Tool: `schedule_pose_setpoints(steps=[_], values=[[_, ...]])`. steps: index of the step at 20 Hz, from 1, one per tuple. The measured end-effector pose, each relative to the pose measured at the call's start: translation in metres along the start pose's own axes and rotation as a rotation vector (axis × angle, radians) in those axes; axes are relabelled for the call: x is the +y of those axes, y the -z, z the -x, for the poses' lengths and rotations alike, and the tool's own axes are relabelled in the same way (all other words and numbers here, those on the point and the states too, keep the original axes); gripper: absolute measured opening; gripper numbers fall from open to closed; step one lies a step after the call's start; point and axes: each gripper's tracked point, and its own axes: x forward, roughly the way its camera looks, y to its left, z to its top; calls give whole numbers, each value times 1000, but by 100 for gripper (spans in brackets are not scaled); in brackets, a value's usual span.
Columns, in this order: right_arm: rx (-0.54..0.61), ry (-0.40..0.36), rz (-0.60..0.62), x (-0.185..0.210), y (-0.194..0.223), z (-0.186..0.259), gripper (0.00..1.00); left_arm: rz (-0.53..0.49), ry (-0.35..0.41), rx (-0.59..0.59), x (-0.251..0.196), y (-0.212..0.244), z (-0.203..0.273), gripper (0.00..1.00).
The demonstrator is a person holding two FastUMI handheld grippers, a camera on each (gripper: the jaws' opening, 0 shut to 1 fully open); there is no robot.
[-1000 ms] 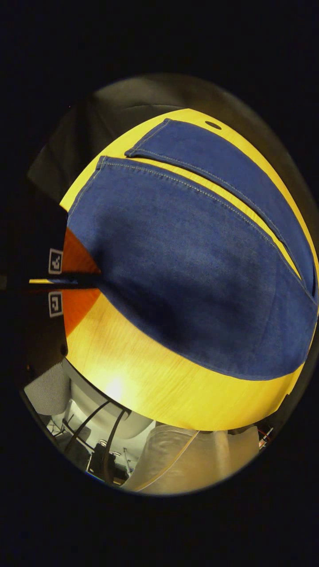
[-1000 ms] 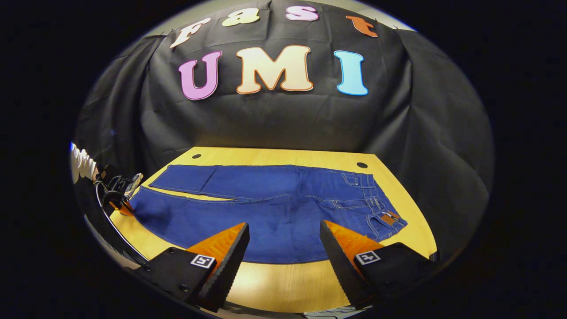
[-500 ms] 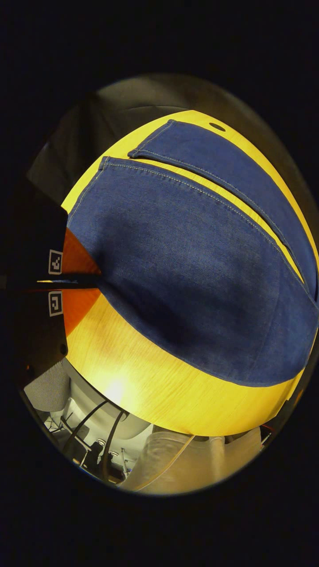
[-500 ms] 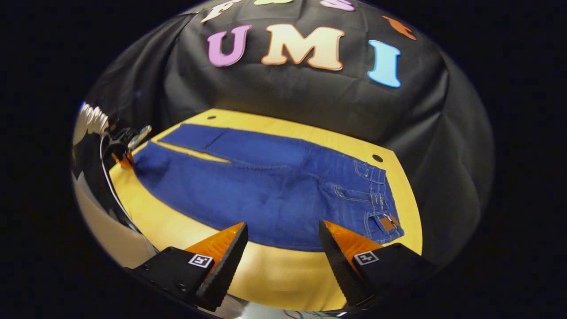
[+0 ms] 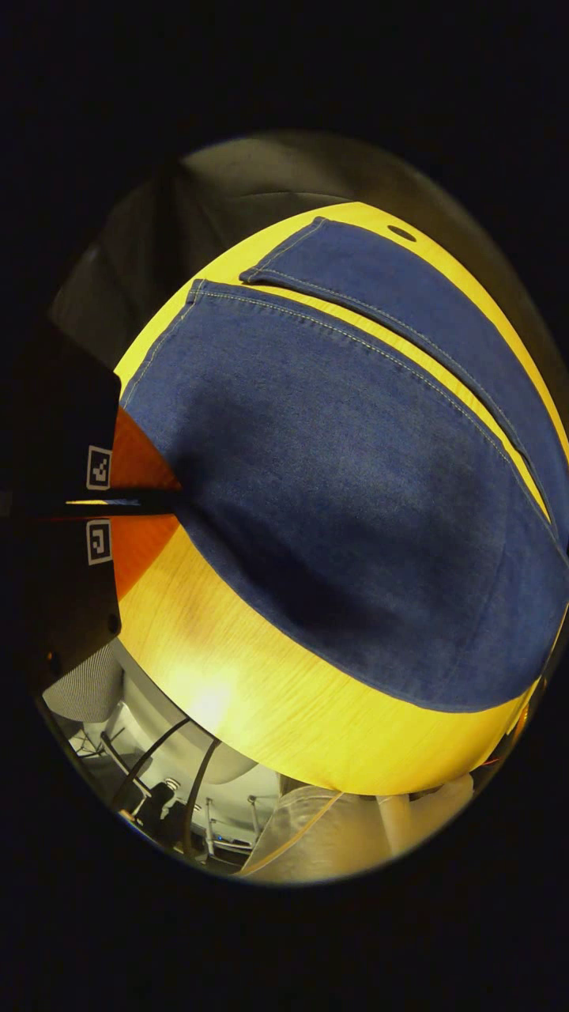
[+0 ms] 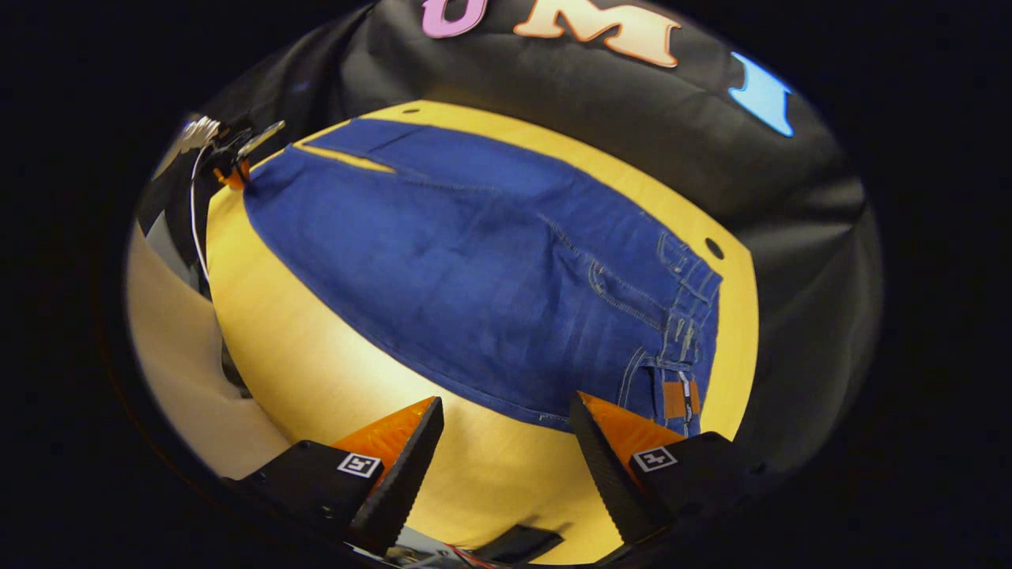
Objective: Grasp the waist and the cuffs of the jeans and fold them to make the two legs overlap; first hold the waist and fold one-third of the jeans toward the cuffs, then hold the cuffs and fold the remaining one-third in the same direction to finish folding.
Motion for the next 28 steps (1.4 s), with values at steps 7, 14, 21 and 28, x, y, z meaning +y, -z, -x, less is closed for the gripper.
schedule_pose_setpoints(steps=[7, 14, 21, 28], values=[[115, -111, 15, -5, 15, -36, 99, 6, 27, 34, -1, 0, 1, 0], [172, -162, 25, -1, 17, -41, 99, 13, 56, 56, 0, -1, 2, 0], [154, -192, 114, 5, 10, -38, 62, 51, 67, 60, -7, -9, -1, 0], [161, -160, 98, 22, 8, -35, 6, 64, 71, 47, -7, -11, -3, 0]])
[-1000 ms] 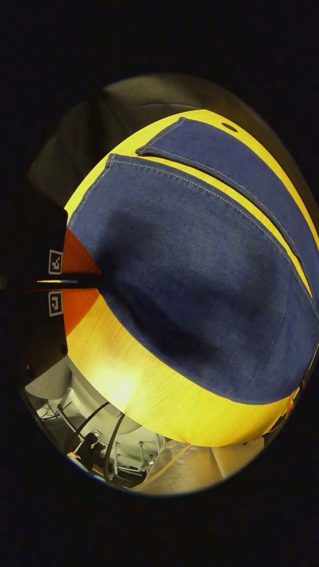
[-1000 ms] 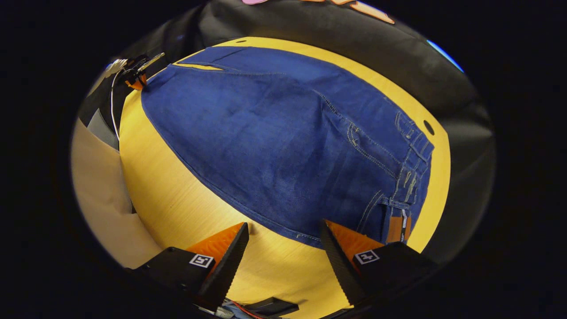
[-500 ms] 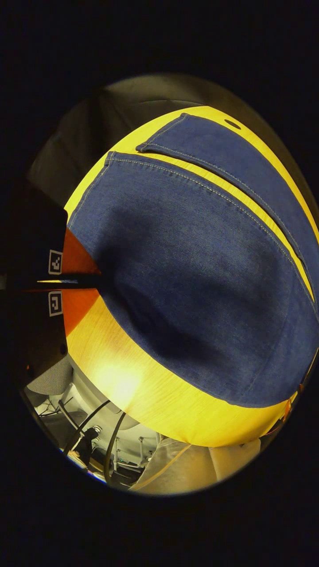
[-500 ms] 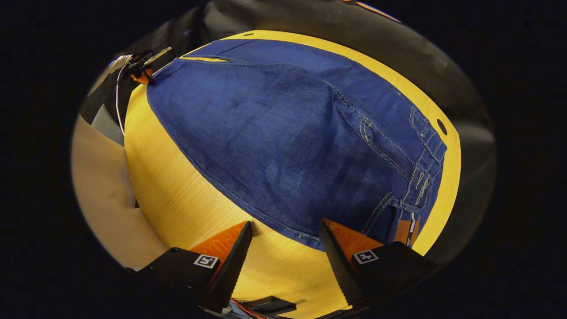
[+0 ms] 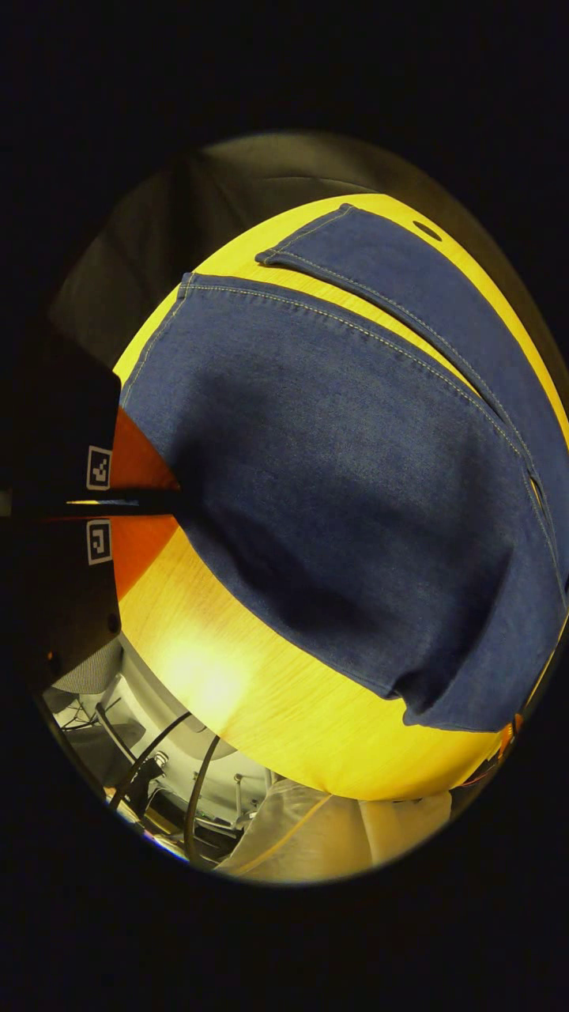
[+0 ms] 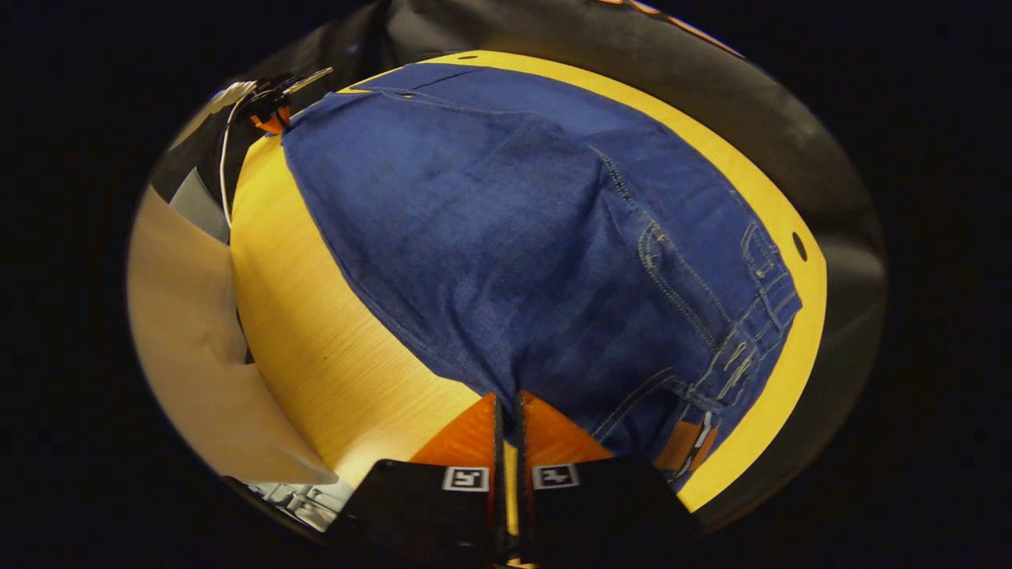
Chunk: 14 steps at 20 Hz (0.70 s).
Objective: Grasp the waist and the cuffs of the jeans and fold them to make the two legs overlap; first hold the waist and fold one-third of the jeans toward the cuffs, then hold the cuffs and fold the remaining one-third in the same direction to finish folding.
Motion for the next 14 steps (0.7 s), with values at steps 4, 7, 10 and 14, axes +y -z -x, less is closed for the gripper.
schedule_pose_setpoints(steps=[4, 7, 10, 14], values=[[-24, 78, -48, -5, 0, -7, 3, 14, -10, -22, 1, -1, -1, 0], [-68, 132, -182, -5, 2, -3, 3, 67, -43, -72, 1, -2, -4, 0], [-136, 198, -348, -5, 0, 0, 3, 200, -118, -141, -1, -9, -5, 0], [-217, 306, -481, -12, -8, 11, 3, 378, -237, -264, 5, -14, -5, 0]])
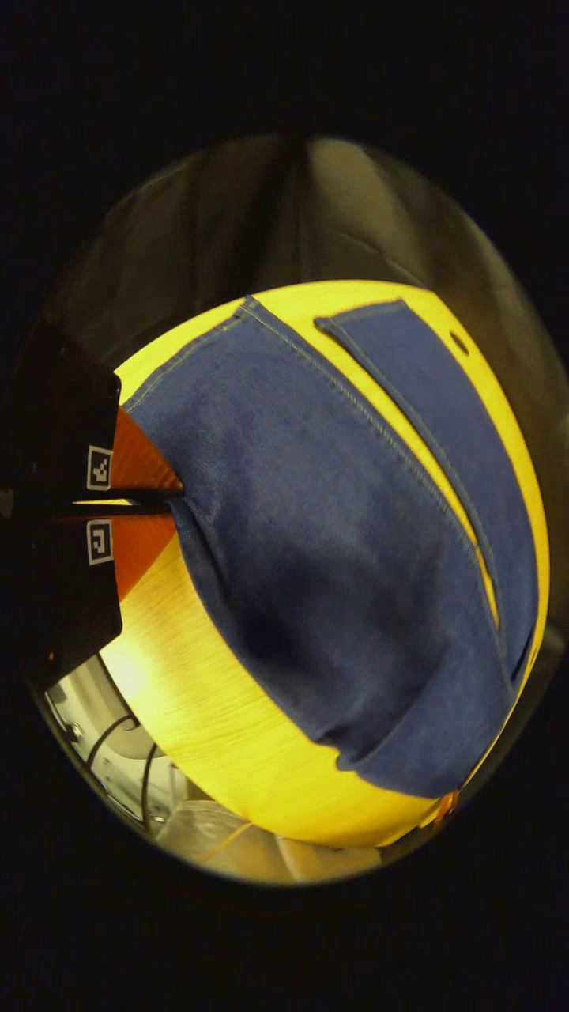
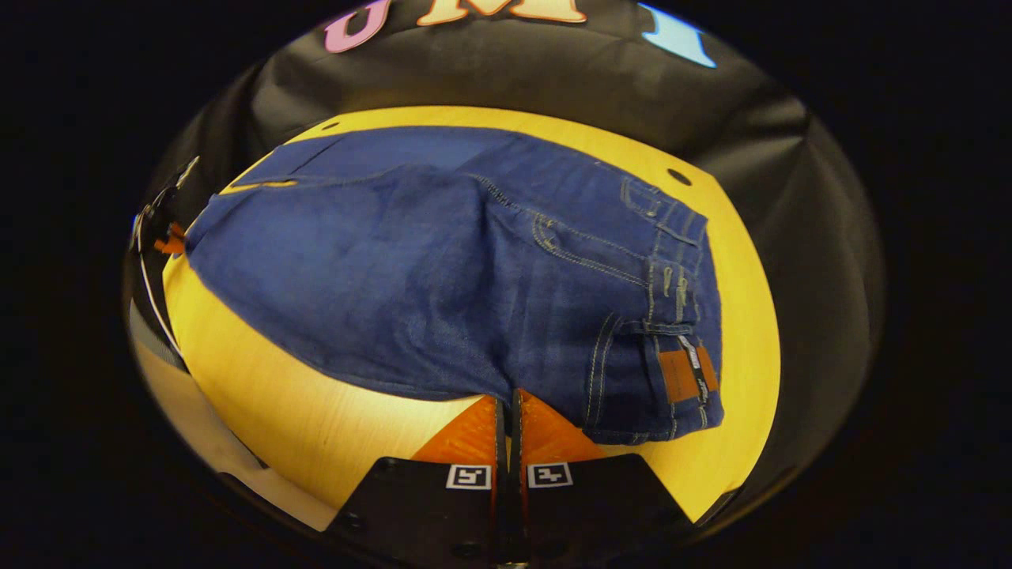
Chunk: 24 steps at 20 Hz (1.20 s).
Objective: Grasp the waist and the cuffs of the jeans and fold them to make the two legs overlap; first hold the waist and fold one-third of the jeans toward the cuffs, then hold the cuffs and fold the remaining one-third in the same direction to finish folding.
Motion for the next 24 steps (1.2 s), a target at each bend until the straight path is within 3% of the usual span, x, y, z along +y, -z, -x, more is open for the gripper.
schedule_pose_setpoints(steps=[5, 13, 17, 24], values=[[-120, 65, -122, -10, -47, 26, 3, 220, -102, -148, 10, -34, 15, 0], [-348, 155, -269, -42, -183, 38, 0, 316, -257, -317, 64, -124, 60, 0], [-460, 189, -395, -59, -250, 9, 2, 373, -304, -386, 97, -183, 65, 0], [-529, 168, -603, -73, -302, -101, 2, 427, -407, -381, 135, -249, -22, 0]])
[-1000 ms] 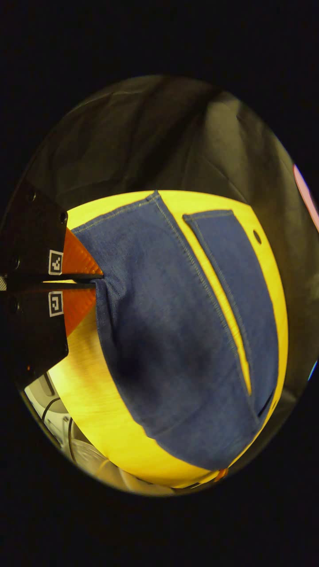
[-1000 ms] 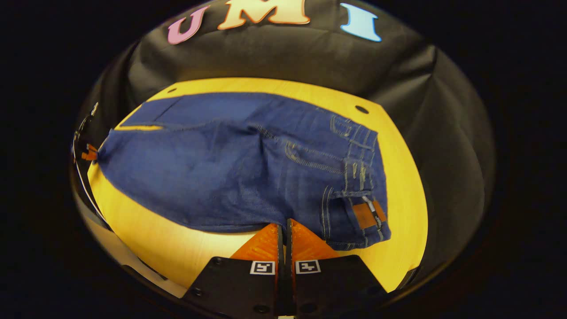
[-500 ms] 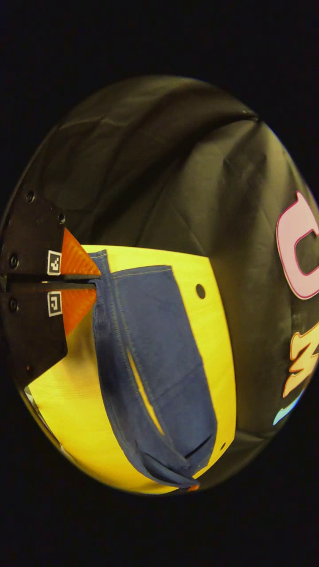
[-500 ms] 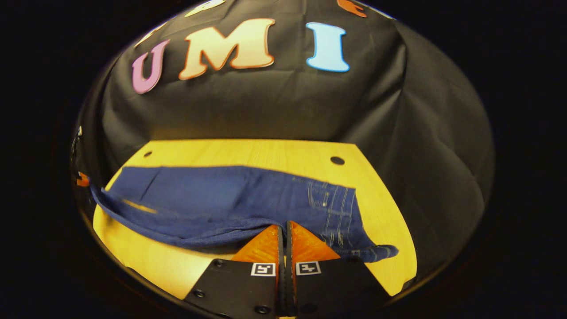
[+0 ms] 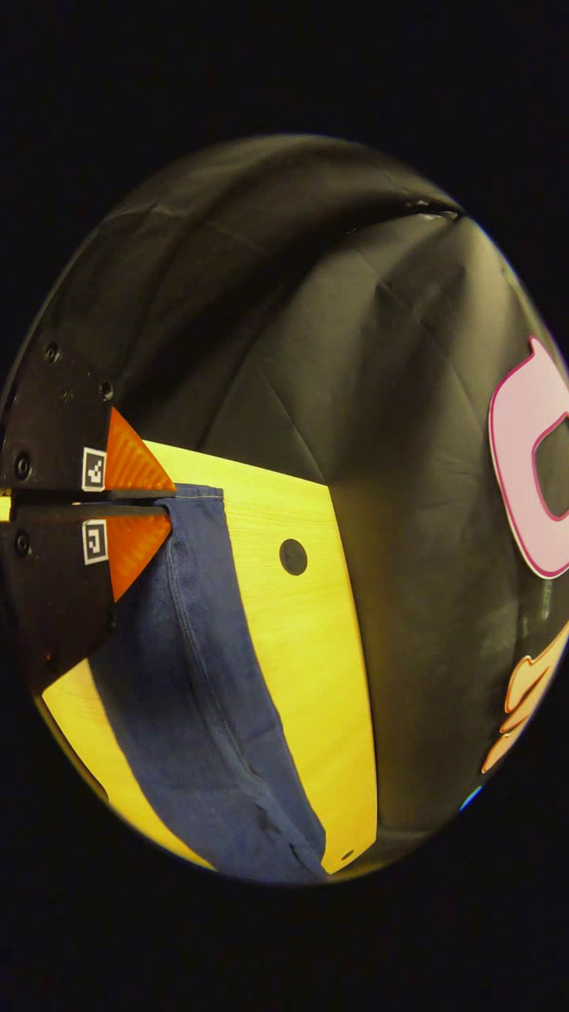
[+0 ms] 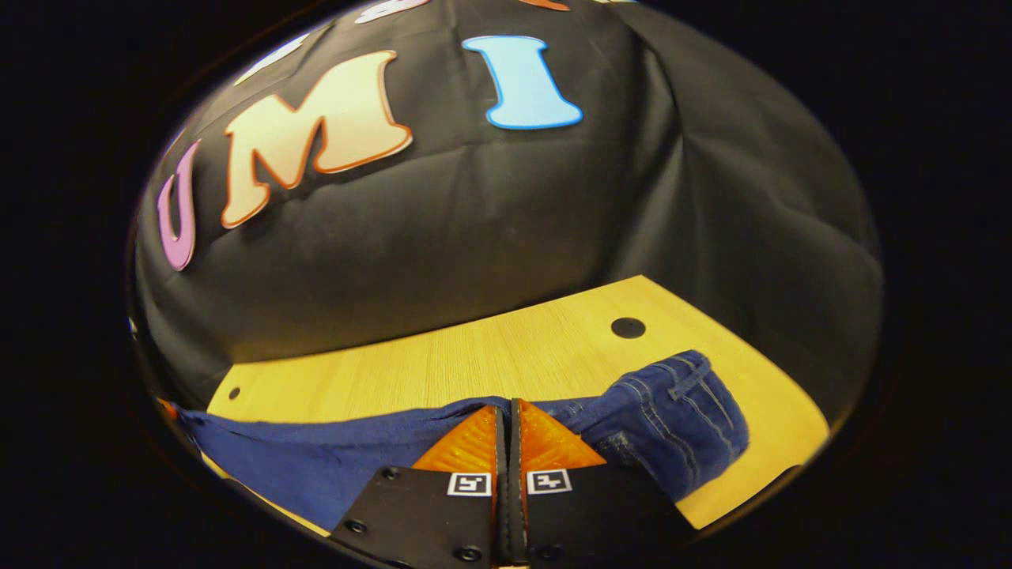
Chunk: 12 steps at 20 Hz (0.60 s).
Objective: Grasp the waist and the cuffs of the jeans and fold them to make the two legs overlap; first hold the waist and fold one-third of the jeans toward the cuffs, then hold the cuffs and fold the remaining one-third in the same direction to finish folding.
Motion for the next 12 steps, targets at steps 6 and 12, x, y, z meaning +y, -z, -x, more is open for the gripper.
schedule_pose_setpoints(steps=[6, 12], values=[[38, 16, -10, -1, 48, -55, 3, 55, -77, -45, -32, -10, -79, 0], [69, -44, -65, -5, 45, -54, 51, 186, -74, -60, -45, -1, -80, 22]])
